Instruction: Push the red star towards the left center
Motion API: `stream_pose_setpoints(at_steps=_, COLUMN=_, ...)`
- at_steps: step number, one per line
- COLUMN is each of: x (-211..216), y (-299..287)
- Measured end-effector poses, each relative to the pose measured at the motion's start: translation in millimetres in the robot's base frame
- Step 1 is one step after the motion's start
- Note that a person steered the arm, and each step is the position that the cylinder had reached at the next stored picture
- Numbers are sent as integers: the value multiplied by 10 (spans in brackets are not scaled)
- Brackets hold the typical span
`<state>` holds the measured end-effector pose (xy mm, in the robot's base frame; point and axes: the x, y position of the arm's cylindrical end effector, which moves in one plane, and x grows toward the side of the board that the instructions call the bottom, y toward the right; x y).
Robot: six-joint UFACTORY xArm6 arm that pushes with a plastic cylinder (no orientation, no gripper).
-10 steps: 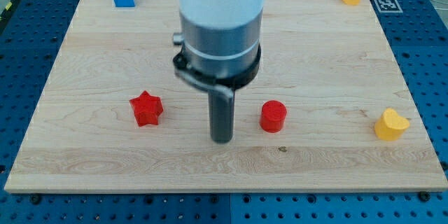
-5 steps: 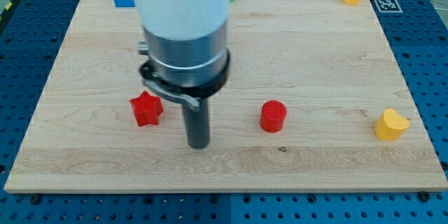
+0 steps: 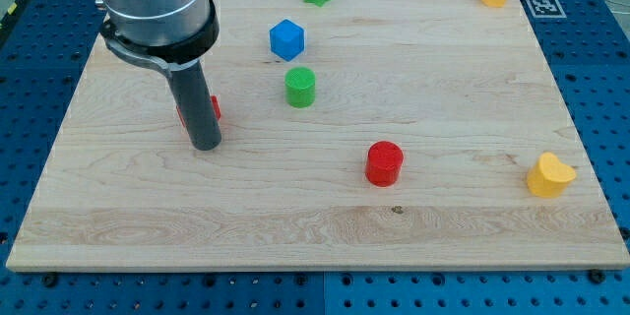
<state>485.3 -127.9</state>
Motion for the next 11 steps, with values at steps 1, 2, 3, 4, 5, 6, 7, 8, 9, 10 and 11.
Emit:
stream_pose_setpoints(at_steps=1, x=-9, y=0)
stream_pose_setpoints(at_steps=2, x=-18, y=-8)
stream_pose_setpoints(at_steps=3, x=-167, y=-68)
stream_pose_setpoints(at_steps=4, x=-226, y=-245)
stream_pose_setpoints(at_steps=5, x=-315, y=-270)
stream_pose_setpoints(at_steps=6, x=-229, y=-102)
stream_pose_setpoints(at_steps=7, x=-295, y=103)
stream_pose_setpoints(at_steps=8, x=-450, y=383)
stream_pose_setpoints(at_steps=9, x=-518, y=119)
stream_pose_setpoints(at_steps=10, x=-662, y=-101)
stream_pose_setpoints(at_steps=11, x=-758, y=-275)
